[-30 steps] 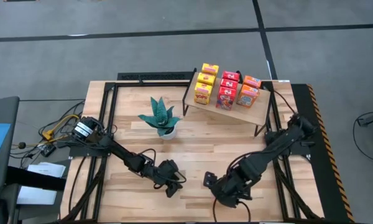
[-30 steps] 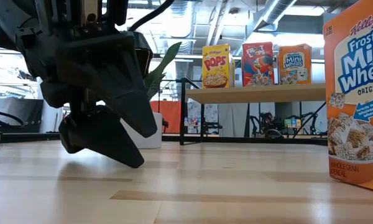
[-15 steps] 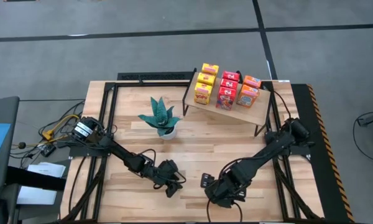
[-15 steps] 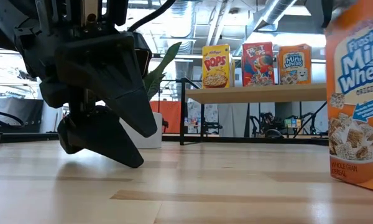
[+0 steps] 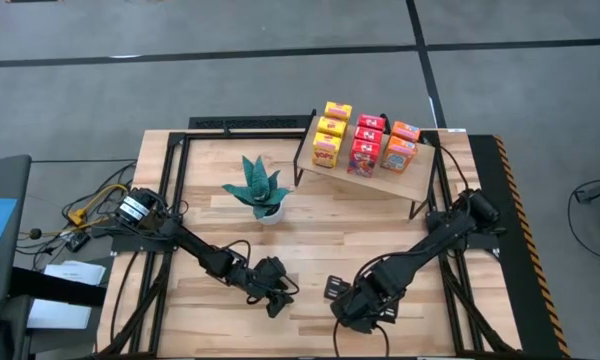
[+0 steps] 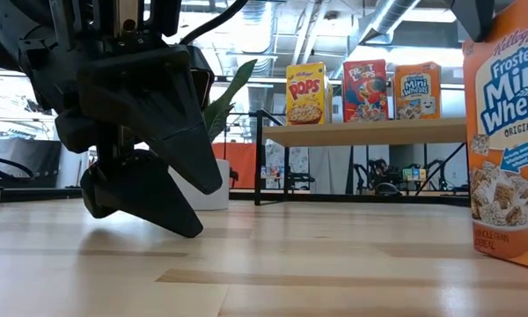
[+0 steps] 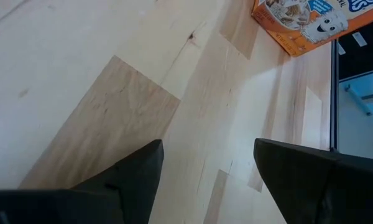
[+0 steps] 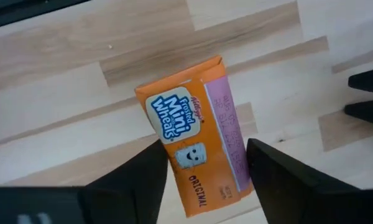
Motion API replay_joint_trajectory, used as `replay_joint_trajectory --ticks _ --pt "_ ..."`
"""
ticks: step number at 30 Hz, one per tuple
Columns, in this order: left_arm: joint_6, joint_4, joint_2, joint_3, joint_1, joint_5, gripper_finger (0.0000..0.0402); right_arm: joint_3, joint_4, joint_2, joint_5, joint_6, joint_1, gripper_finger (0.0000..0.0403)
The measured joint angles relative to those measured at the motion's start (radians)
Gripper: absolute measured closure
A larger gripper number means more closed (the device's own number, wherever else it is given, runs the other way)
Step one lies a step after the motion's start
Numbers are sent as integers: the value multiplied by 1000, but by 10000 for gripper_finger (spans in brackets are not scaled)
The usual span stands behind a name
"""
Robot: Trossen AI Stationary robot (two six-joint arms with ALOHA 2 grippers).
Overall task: Stack cereal on shelf
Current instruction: Put the orange cereal box on the shelf aligned with the other orange cereal boxes
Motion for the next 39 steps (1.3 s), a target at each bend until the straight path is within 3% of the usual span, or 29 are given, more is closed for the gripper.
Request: replay_joint_trajectory --ticks 11,21,27,34,39 --pt "0 0 0 0 0 0 152 3 1 -2 0 235 0 237" --pt "-20 11 0 0 0 3 152 107 -154 -33 -8 597 -78 238" --pt "-27 40 0 -1 1 11 152 111 -276 -186 -1 784 -176 238" --pt "-41 46 1 -1 0 -1 152 112 -451 -419 193 994 -325 242" --pt "-44 47 1 -1 0 2 152 104 -559 -539 248 1041 -454 238"
